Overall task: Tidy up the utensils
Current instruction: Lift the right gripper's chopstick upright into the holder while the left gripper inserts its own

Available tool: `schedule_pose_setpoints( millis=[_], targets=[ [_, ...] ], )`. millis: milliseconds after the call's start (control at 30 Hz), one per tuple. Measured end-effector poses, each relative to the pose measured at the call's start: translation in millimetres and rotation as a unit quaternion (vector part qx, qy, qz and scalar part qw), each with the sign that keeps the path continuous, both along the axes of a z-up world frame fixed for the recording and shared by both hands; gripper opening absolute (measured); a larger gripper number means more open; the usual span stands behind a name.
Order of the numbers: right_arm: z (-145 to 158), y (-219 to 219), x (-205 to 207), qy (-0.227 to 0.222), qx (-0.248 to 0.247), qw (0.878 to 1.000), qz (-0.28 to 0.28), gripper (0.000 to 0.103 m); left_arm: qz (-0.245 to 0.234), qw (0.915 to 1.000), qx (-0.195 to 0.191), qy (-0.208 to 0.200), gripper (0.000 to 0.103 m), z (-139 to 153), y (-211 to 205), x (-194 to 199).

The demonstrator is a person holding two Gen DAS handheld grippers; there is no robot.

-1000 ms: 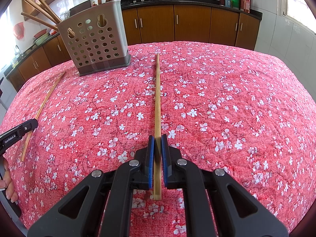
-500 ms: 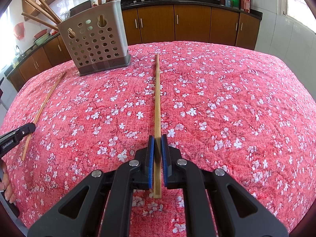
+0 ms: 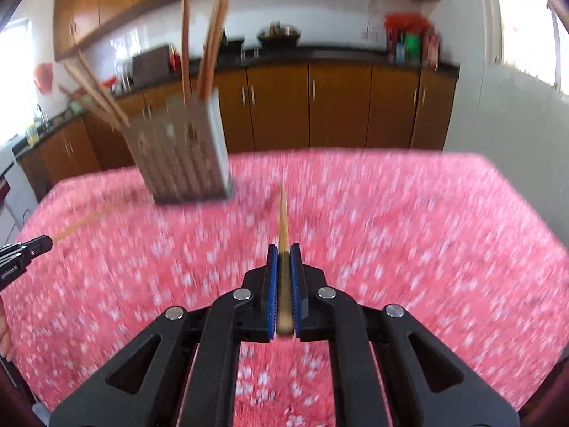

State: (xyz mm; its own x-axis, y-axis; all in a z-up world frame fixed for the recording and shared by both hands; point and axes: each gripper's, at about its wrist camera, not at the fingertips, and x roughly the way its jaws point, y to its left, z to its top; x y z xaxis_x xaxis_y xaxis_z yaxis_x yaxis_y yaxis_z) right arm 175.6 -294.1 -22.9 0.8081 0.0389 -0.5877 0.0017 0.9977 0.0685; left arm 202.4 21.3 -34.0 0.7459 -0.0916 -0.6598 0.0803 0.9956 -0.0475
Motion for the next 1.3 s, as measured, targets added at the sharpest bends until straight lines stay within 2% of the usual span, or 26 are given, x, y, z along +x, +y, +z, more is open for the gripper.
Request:
schedule_pose_setpoints(
  millis=[167,267,633,800,967,1067,1167,1300],
  targets=[
    [41.4,-4.4,-2.5,-0.062,0.002,0.998,-0.002,0.008,0.0,0.998,-0.02,-0.06,0.008,50.5,3.9,3.0],
    [61.1,-2.7,-3.0,-0.09,0.007,0.996,0.002,0.008,-0.006,0.9966,-0.029,-0.076,0.008,70.0,4.4,1.9],
    [120.5,8.7,-9.3,-0.147,0.035,0.987,0.055,0.008,-0.045,0.9899,-0.05,-0.125,0.008,122.5,-11.9,-4.6],
    [151.7,20.2,-10.6,-0.182,0.062,0.978,0.085,0.008,-0.05,0.9832,-0.068,-0.162,0.008,148.0,-23.4,0.4],
    [184.6,33.2,-2.7,-0.224,0.069,0.967,0.098,0.008,-0.039,0.9714,-0.087,-0.217,0.008,185.6,-35.6,14.0],
    [195.2,37.4,8.0,-0.244,0.065,0.963,0.094,0.008,-0.027,0.9641,-0.097,-0.246,0.008,201.4,-40.5,28.5],
    [192.2,38.3,29.0,-0.242,0.064,0.965,0.084,0.008,-0.014,0.9592,-0.095,-0.266,0.008,204.1,-45.5,42.4],
    [171.4,38.6,57.9,-0.215,0.061,0.972,0.075,0.008,-0.009,0.9608,-0.096,-0.26,0.008,189.4,-54.7,66.3]
  ],
)
